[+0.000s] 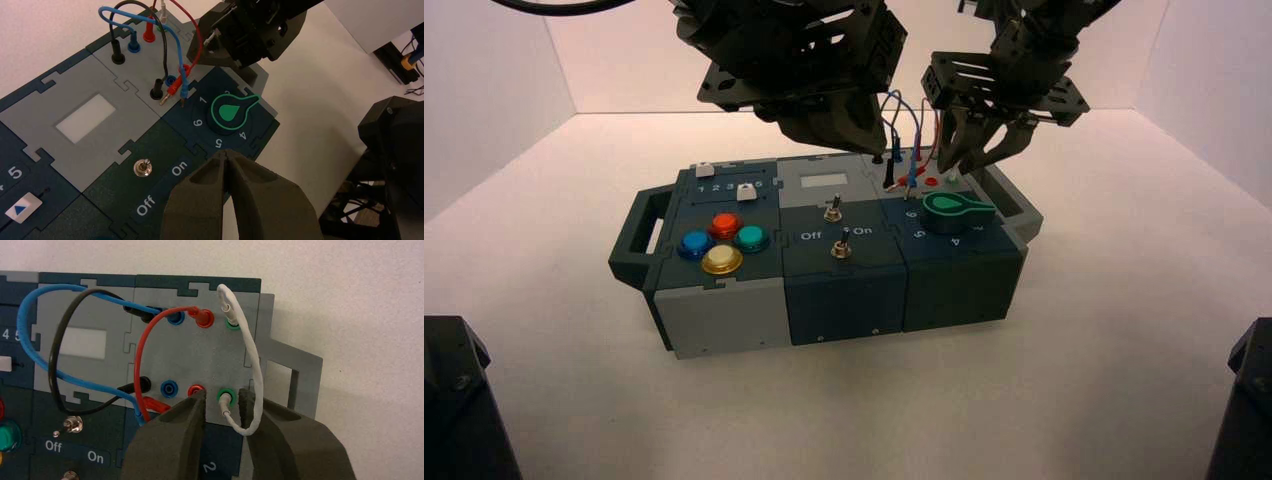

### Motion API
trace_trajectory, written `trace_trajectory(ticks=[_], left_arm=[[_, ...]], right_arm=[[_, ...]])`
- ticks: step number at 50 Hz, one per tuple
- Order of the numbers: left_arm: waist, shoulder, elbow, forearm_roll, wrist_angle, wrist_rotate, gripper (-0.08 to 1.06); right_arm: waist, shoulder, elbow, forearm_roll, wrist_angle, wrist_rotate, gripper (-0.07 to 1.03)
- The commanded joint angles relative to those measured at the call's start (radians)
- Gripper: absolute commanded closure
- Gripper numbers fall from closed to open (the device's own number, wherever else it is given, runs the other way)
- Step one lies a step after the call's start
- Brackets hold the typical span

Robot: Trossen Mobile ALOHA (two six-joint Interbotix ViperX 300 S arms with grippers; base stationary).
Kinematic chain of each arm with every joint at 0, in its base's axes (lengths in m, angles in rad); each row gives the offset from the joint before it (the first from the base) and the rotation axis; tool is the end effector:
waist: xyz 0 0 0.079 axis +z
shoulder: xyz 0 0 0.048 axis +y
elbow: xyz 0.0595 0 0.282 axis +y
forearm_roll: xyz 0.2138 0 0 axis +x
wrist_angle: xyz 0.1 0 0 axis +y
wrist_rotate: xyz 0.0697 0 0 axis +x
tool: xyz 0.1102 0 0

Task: Pull the white wire.

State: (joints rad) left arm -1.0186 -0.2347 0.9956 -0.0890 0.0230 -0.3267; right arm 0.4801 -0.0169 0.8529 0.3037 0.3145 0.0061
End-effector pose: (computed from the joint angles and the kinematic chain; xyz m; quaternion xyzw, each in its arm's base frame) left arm 0.1817 -0.2956 0.0717 0.0155 0.4196 -0.3729 0.8274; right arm 0.2942 0.1720 0.0146 0.0166 0.5576 0.1576 0.8148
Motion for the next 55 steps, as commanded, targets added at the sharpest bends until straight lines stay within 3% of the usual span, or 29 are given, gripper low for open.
trace_trajectory(ticks=[1,5,7,32,44,55], left_arm=[[-0.003,-0.009,-0.011,0.003,-0.009,0.002,1.01],[-0.003,-0.008,-0.011,0.003,-0.009,0.002,1.01],[-0.003,-0.008,-0.011,0.003,-0.009,0.002,1.01],[-0.003,-0.008,-0.003,0.005,-0.011,0.003,1.01],[-0.003,-0.011,-0.003,0.005,-0.012,0.003,1.01],[-0.002,-0.012,-0.005,0.008,-0.014,0.006,1.01]], right_arm=[[0.006,-0.011,-0.02,0.005,-0.005,0.005,0.77],[0.006,-0.012,-0.02,0.005,-0.008,0.0,0.96],[0.006,-0.014,-0.02,0.005,-0.009,0.0,0.99],[-0.014,-0.198,-0.02,-0.003,0.048,-0.002,0.99],[-0.063,-0.207,0.0,-0.037,0.063,0.002,0.99],[-0.063,-0.213,-0.003,-0.043,0.06,0.0,0.99]])
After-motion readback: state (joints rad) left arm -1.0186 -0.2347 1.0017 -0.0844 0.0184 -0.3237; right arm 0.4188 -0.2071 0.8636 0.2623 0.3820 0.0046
